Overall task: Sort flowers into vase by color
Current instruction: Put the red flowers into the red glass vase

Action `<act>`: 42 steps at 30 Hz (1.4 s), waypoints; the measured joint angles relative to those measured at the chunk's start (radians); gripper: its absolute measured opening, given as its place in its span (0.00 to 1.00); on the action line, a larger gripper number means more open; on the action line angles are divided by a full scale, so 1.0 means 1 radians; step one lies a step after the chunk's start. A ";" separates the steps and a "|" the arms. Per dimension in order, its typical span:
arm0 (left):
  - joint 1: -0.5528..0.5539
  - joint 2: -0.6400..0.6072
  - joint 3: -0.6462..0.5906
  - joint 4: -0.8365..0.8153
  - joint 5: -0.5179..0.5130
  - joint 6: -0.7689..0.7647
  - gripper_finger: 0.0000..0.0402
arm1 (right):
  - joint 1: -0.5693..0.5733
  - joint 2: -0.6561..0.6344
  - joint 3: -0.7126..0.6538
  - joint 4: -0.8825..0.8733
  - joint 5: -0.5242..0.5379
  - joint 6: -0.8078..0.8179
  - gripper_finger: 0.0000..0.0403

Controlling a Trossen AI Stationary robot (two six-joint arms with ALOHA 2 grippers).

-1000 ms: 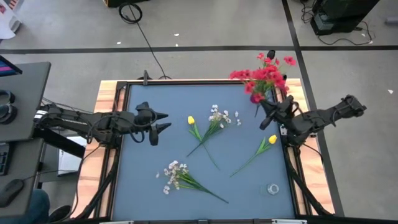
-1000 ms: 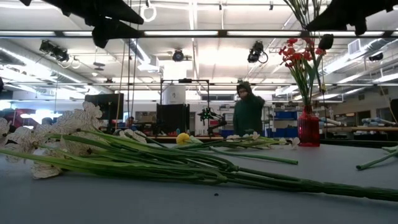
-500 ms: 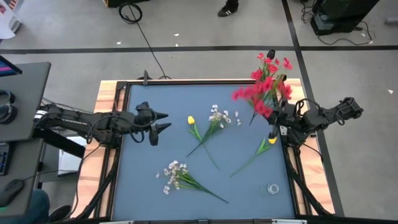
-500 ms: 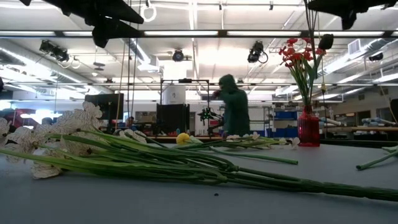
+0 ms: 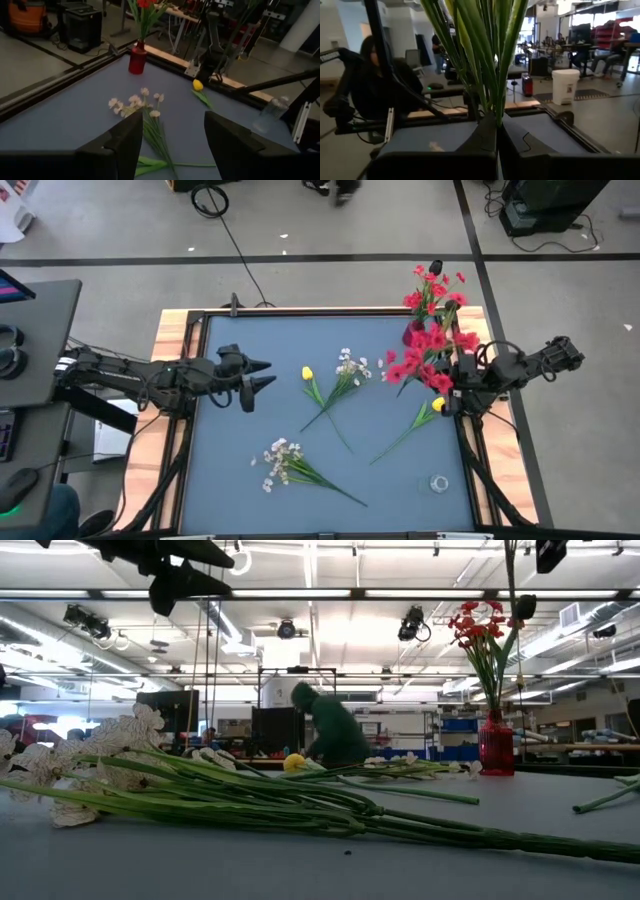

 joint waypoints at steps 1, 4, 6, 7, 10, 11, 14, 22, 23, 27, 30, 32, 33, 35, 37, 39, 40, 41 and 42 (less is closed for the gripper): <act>0.000 0.000 0.000 0.002 0.000 0.008 0.54 | 0.000 0.000 0.000 0.007 0.000 -0.010 0.02; 0.001 0.000 0.000 0.002 0.000 0.015 0.54 | 0.000 0.000 0.000 0.022 0.002 -0.024 0.02; 0.001 0.000 0.000 0.003 0.000 0.016 0.54 | 0.000 0.000 0.000 0.027 0.008 -0.022 0.02; 0.001 0.000 0.000 0.002 0.000 0.016 0.54 | 0.000 0.000 0.000 0.028 0.007 -0.019 0.02; 0.001 0.000 0.000 0.003 0.000 0.016 0.54 | 0.005 0.000 0.000 0.025 0.012 -0.033 0.02; 0.001 0.000 0.000 0.003 0.000 0.016 0.54 | 0.006 0.000 0.000 0.024 0.024 -0.048 0.02; 0.001 0.000 0.000 0.003 0.000 0.016 0.54 | 0.006 0.000 0.000 0.025 0.071 -0.094 0.02; 0.001 0.000 0.000 0.003 0.000 0.016 0.54 | 0.006 -0.004 0.000 0.000 0.117 -0.172 0.02; 0.001 0.000 0.000 0.003 0.000 0.016 0.54 | 0.006 -0.004 0.001 -0.015 0.118 -0.172 0.02; 0.001 0.000 0.000 0.003 0.000 0.016 0.54 | 0.006 -0.005 0.001 -0.065 0.099 -0.182 0.02; 0.001 0.000 0.000 0.003 0.000 0.016 0.54 | 0.006 -0.018 0.001 -0.099 0.064 -0.203 0.02; 0.001 0.000 0.000 0.003 0.000 0.016 0.54 | 0.006 -0.036 0.001 -0.120 0.050 -0.221 0.02; 0.001 0.000 0.000 0.003 0.000 0.016 0.54 | 0.006 -0.048 0.001 -0.134 0.048 -0.226 0.02; 0.001 0.000 0.000 0.003 0.000 0.016 0.54 | 0.006 -0.077 0.001 -0.165 0.049 -0.234 0.02; 0.001 0.000 0.000 0.003 0.000 0.016 0.54 | 0.006 -0.109 0.001 -0.190 0.050 -0.246 0.02; 0.001 0.000 0.000 0.003 0.000 0.016 0.54 | 0.006 -0.144 0.001 -0.213 0.052 -0.247 0.02; 0.001 0.000 0.000 0.003 0.000 0.016 0.54 | 0.006 -0.162 0.001 -0.225 0.053 -0.248 0.02; 0.001 0.000 0.000 0.003 0.000 0.016 0.54 | 0.006 -0.180 0.001 -0.239 0.053 -0.251 0.02; 0.001 0.000 0.000 0.003 0.000 0.016 0.54 | 0.006 -0.197 0.001 -0.249 0.059 -0.254 0.02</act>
